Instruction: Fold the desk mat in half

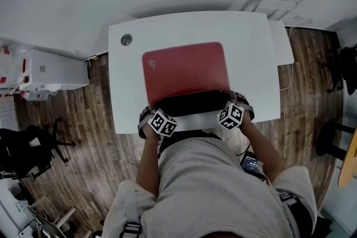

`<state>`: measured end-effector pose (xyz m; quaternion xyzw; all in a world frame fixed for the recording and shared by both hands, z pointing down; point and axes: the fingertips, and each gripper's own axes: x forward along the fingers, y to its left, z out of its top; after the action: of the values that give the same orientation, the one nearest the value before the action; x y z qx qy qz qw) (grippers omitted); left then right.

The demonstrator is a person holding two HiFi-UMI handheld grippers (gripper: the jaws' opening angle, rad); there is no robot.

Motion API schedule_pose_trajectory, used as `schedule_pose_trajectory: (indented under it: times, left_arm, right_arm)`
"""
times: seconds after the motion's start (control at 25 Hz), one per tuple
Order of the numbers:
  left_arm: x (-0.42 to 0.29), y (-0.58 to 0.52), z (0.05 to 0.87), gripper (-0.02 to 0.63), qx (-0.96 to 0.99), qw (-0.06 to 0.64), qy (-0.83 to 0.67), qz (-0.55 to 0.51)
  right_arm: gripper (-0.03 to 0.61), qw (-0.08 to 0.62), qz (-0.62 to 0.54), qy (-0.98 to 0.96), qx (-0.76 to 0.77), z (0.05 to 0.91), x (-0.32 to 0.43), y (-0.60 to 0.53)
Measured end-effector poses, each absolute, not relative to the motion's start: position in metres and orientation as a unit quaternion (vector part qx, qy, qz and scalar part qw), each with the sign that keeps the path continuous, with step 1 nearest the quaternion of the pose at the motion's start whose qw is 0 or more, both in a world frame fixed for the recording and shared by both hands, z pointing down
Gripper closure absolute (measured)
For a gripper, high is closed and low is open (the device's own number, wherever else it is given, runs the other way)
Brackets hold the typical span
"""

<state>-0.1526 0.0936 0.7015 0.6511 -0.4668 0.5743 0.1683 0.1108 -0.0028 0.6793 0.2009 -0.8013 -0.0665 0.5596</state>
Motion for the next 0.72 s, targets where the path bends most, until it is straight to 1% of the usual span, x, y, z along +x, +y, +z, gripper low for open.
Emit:
schedule_pose_trajectory:
  times: [0.52, 0.72]
  left_arm:
    - [-0.155, 0.09, 0.703, 0.584, 0.655, 0.184, -0.433, 0.592]
    - [-0.154, 0.089, 0.703, 0.584, 0.664, 0.203, -0.415, 0.588]
  right_arm:
    - [0.528, 0.561, -0.061, -0.801, 0.201, 0.679, 0.106, -0.012]
    - [0.528, 0.564, -0.051, -0.798, 0.205, 0.68, 0.107, -0.015]
